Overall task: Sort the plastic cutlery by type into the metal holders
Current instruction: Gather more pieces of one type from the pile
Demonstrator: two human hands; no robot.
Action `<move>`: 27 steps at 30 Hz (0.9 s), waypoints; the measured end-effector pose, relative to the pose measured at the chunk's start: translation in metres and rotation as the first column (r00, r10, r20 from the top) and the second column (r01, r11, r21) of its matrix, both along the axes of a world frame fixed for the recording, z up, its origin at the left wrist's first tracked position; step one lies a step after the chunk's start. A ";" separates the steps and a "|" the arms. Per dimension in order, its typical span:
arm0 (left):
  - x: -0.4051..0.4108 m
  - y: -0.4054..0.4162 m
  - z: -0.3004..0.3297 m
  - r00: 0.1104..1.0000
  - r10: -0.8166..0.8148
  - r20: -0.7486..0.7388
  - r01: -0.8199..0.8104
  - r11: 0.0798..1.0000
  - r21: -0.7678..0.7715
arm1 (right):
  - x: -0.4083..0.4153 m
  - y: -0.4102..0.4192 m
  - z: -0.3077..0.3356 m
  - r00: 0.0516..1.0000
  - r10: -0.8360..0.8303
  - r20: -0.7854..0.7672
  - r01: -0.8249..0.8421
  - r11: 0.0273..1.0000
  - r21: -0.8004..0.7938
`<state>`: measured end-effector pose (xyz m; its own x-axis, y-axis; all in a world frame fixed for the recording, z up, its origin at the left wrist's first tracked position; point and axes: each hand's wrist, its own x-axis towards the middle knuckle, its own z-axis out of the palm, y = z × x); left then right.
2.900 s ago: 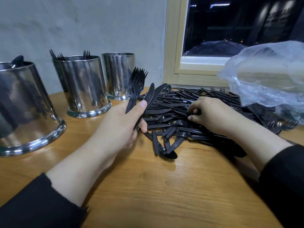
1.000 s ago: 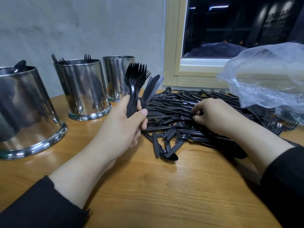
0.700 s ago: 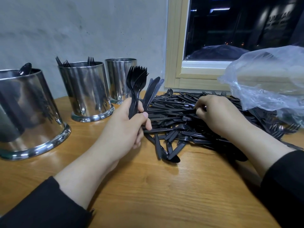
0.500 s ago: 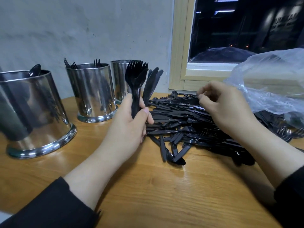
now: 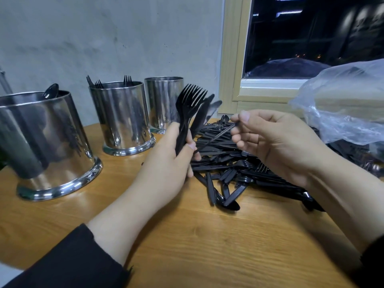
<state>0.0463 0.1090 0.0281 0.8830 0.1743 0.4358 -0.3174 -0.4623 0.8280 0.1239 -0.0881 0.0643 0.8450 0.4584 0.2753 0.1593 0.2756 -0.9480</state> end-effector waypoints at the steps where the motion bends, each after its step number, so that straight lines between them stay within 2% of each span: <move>1: 0.000 -0.001 0.000 0.998 -0.048 -0.029 0.047 0.998 -0.030 | -0.001 0.000 0.001 1.000 0.016 0.008 -0.016 1.000 0.017; 6: -0.006 -0.005 0.002 0.931 -0.340 -0.132 0.305 0.923 -0.233 | -0.001 0.004 -0.004 0.988 -0.115 0.107 0.114 0.993 0.016; 10: -0.010 -0.009 0.002 0.879 -0.454 -0.148 0.399 0.869 -0.294 | 0.000 0.009 -0.009 0.957 -0.260 0.125 0.258 0.966 0.032; 13: -0.011 -0.008 0.002 0.857 -0.490 -0.161 0.409 0.835 -0.368 | 0.001 0.014 -0.014 0.947 -0.303 0.109 0.301 0.953 0.041; 16: -0.011 -0.005 0.003 0.842 -0.511 -0.174 0.402 0.809 -0.429 | 0.000 0.015 -0.018 0.975 -0.216 0.056 0.216 0.976 0.015; 20: -0.013 -0.004 0.005 0.790 -0.574 -0.215 0.438 0.774 -0.457 | -0.006 0.017 -0.021 0.995 -0.048 0.087 0.052 0.998 -0.045; 27: -0.016 -0.006 0.005 0.805 -0.553 -0.216 0.427 0.792 -0.435 | -0.012 0.018 -0.016 0.969 -0.081 0.232 0.117 0.983 -0.144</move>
